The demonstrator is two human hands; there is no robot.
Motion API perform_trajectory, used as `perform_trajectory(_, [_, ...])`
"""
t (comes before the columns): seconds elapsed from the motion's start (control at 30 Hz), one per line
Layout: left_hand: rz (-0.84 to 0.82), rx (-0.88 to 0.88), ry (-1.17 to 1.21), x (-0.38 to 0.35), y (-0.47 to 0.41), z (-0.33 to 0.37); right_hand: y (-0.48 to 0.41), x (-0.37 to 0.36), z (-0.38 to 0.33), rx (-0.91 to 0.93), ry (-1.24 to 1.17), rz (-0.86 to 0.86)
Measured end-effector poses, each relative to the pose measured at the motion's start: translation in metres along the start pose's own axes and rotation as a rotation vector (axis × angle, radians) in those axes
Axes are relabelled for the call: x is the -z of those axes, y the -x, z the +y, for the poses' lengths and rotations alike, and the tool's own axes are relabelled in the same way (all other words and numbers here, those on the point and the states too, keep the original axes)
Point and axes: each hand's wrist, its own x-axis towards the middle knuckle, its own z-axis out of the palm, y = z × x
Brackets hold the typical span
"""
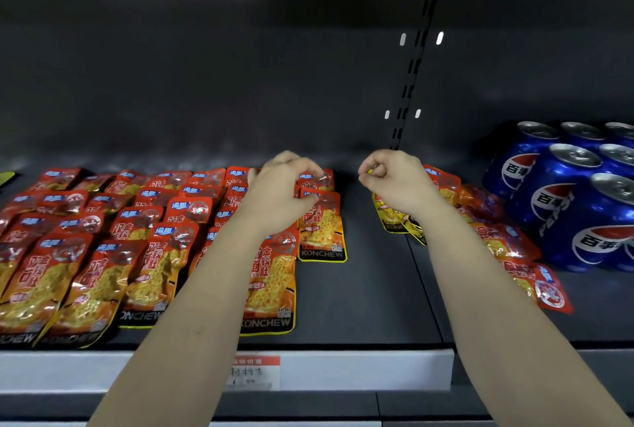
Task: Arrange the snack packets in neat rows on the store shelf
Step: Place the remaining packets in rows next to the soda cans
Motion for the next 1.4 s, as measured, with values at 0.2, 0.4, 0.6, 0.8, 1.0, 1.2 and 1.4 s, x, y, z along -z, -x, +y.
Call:
perform_trajectory(0.2, [0.027,-0.032,0.14,0.006,-0.003,0.014,-0.001,0.012,-0.001,-0.04,-0.075,0.047])
perform_trajectory(0.4, [-0.063,-0.042,0.124,0.006,-0.012,0.034,-0.001,0.033,0.0,-0.05,-0.076,0.034])
perform_trajectory(0.6, [-0.161,0.049,0.158,-0.013,-0.019,0.057,0.005,0.046,0.016,-0.077,-0.021,0.037])
perform_trajectory(0.8, [-0.206,0.072,0.119,-0.032,-0.026,0.072,0.014,0.047,0.029,-0.082,-0.09,0.115])
perform_trajectory(1.0, [-0.167,0.075,0.14,-0.049,-0.024,0.073,0.017,0.046,0.036,-0.085,-0.098,0.112])
perform_trajectory(1.2, [-0.166,0.098,0.205,-0.061,-0.025,0.069,0.017,0.044,0.037,-0.077,-0.103,0.1])
perform_trajectory(1.4, [0.037,0.18,0.419,-0.056,-0.023,0.069,0.017,0.044,0.036,-0.074,-0.101,0.104])
